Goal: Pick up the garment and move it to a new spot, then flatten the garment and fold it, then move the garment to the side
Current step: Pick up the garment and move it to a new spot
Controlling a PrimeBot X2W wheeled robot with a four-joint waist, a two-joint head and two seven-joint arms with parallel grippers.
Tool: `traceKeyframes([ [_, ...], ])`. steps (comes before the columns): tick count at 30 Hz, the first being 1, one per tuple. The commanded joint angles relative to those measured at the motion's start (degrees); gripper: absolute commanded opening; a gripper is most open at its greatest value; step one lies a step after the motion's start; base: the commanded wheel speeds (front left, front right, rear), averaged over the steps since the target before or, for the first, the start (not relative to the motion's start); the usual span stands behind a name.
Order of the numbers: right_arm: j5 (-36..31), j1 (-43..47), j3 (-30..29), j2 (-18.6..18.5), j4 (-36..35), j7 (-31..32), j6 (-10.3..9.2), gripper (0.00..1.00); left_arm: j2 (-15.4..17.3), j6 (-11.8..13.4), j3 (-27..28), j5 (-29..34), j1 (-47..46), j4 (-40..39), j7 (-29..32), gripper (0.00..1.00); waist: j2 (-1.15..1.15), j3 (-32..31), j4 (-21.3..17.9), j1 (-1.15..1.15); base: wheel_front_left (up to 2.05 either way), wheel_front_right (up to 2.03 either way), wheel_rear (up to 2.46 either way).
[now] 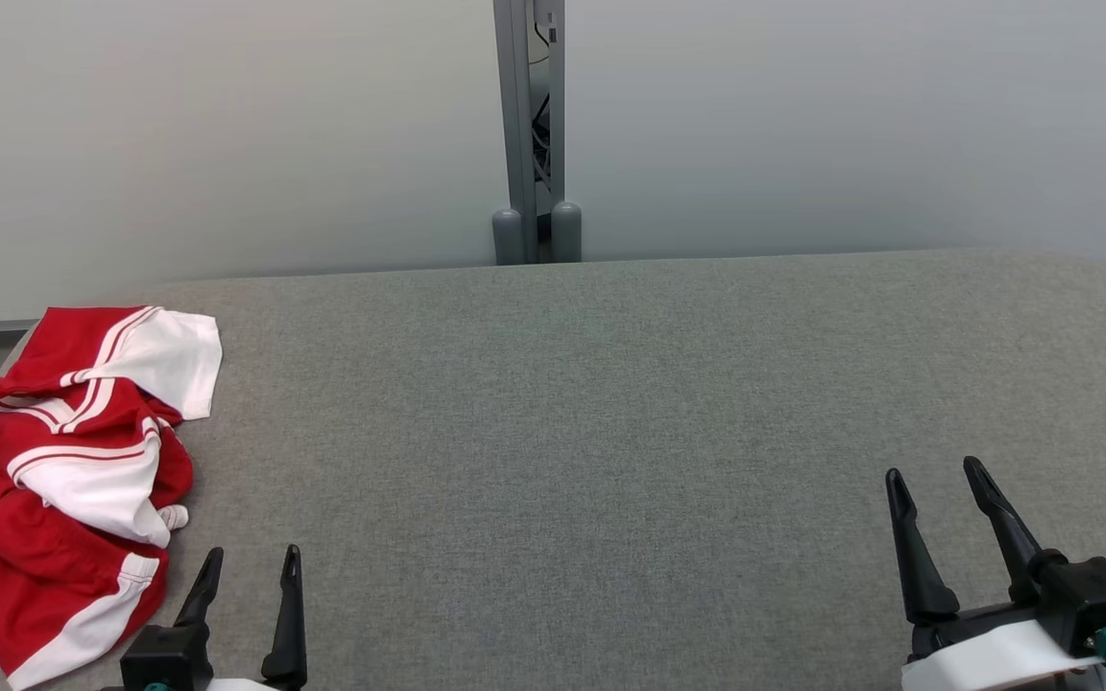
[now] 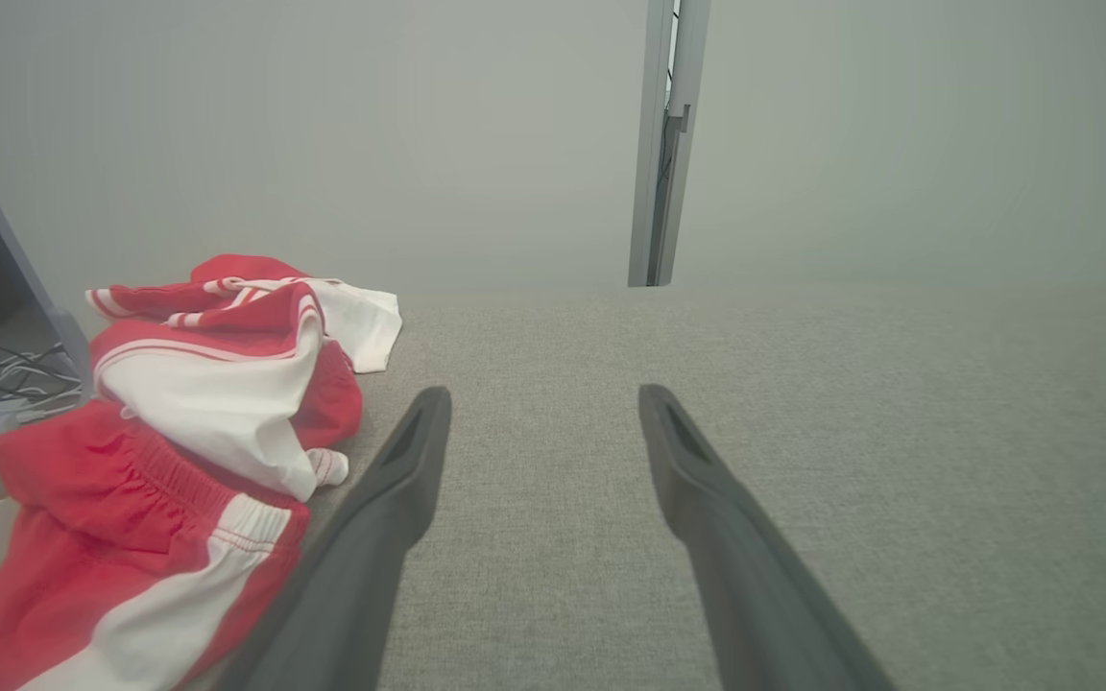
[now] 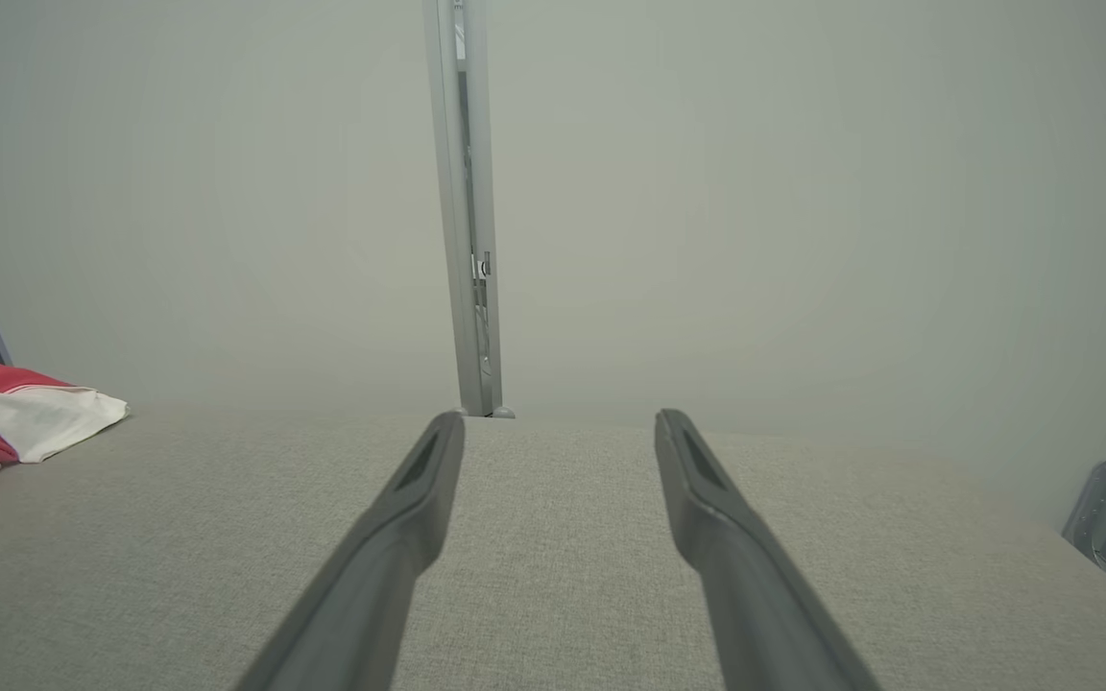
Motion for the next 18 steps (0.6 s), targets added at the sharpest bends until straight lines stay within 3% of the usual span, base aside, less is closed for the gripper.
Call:
traceKeyframes([
  [1, 0.1, -0.1, -0.1, -0.5, 0.1, -0.4, 0.10, 1.00, 0.4, -0.1, 0.0, 0.2, -0.9, 0.0, -0.3, 1.00, 0.00, 0.0, 0.1, 0.00, 0.00, 0.00, 0.00],
  [9, -0.5, 0.1, -0.1, -0.5, -0.3, -0.3, 0.10, 1.00, 0.7, -0.4, -0.4, 0.5, -1.6, -0.2, -0.3, 1.00, 0.00, 0.5, 2.2, 0.00, 0.00, 0.00, 0.00],
  [18, 0.0, 0.3, 0.8, -0.4, -0.8, -0.3, 0.10, 1.00, 0.8, -0.9, -0.6, -0.4, -2.2, -0.7, -0.2, 1.00, 0.00, 0.9, 8.7, 0.00, 0.00, 0.00, 0.00],
])
